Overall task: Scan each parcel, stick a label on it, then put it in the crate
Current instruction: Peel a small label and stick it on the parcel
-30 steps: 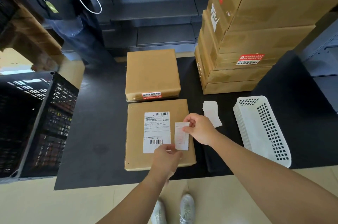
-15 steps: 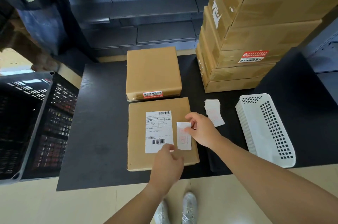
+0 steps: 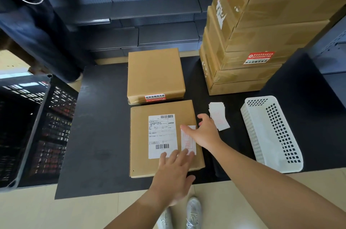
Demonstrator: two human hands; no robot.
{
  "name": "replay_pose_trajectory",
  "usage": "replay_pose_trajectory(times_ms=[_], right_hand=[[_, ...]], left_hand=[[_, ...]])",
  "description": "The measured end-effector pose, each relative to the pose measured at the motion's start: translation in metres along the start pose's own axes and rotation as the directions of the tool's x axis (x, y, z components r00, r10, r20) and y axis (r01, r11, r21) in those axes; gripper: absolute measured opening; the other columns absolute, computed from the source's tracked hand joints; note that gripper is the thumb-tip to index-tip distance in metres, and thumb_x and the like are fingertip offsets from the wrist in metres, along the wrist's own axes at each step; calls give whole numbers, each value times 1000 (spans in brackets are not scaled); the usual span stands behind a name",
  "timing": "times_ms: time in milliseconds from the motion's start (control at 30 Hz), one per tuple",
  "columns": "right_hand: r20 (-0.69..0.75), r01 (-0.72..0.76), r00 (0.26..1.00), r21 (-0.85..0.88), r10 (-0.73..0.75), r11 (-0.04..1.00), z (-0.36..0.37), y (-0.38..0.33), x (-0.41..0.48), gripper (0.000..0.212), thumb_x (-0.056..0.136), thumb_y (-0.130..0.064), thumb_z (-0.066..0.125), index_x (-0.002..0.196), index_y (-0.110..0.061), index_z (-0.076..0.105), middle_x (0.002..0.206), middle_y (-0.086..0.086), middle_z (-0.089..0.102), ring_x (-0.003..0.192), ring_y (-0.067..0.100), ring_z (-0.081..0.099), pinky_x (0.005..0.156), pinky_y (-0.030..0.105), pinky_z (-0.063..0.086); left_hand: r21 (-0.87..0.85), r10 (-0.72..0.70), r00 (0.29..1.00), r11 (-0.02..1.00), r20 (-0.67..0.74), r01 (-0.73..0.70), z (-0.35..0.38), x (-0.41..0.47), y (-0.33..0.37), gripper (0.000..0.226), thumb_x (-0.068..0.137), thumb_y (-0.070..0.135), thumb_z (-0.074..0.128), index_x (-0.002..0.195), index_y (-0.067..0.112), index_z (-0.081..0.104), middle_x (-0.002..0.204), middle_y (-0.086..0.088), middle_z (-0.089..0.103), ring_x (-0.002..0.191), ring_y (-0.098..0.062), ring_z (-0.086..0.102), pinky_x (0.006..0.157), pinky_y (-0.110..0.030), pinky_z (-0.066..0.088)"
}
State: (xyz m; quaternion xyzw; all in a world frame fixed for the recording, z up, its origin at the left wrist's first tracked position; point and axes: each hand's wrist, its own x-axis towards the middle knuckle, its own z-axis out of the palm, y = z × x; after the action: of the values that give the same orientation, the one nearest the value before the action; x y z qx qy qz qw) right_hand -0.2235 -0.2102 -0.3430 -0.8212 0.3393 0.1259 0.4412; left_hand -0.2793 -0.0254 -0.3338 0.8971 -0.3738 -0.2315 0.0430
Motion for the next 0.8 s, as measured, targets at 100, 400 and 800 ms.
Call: replay_pose_trajectory(times_ms=[100, 400, 800], right_hand=[[-21, -51, 999, -55, 50, 997, 4, -3, 7, 78, 73, -64, 80, 130, -21, 48, 122, 1, 57, 102, 18, 62, 79, 34, 55], [94, -63, 994, 78, 55, 995, -12, 2, 17, 43, 87, -48, 76, 115, -20, 61, 107, -3, 69, 99, 17, 67, 89, 40, 59], [200, 27, 977, 204, -69, 979, -18, 19, -12, 47, 94, -14, 73, 136, -27, 58, 114, -15, 68, 109, 8, 66, 91, 30, 58]], left_hand=[[23, 23, 1000, 999, -12, -22, 0, -1, -3, 66, 94, 55, 34, 155, 28, 27, 155, 3, 38, 138, -28, 40, 112, -58, 29], [5, 26, 1000, 1000, 17, -26, 8, -5, -6, 69, 92, 58, 39, 154, 29, 29, 154, 4, 42, 136, -25, 45, 104, -62, 39], [-103, 0, 1000, 995, -23, -2, 4, -5, -5, 71, 100, 57, 37, 159, 40, 0, 167, 12, 0, 154, -16, -3, 123, -49, -8]])
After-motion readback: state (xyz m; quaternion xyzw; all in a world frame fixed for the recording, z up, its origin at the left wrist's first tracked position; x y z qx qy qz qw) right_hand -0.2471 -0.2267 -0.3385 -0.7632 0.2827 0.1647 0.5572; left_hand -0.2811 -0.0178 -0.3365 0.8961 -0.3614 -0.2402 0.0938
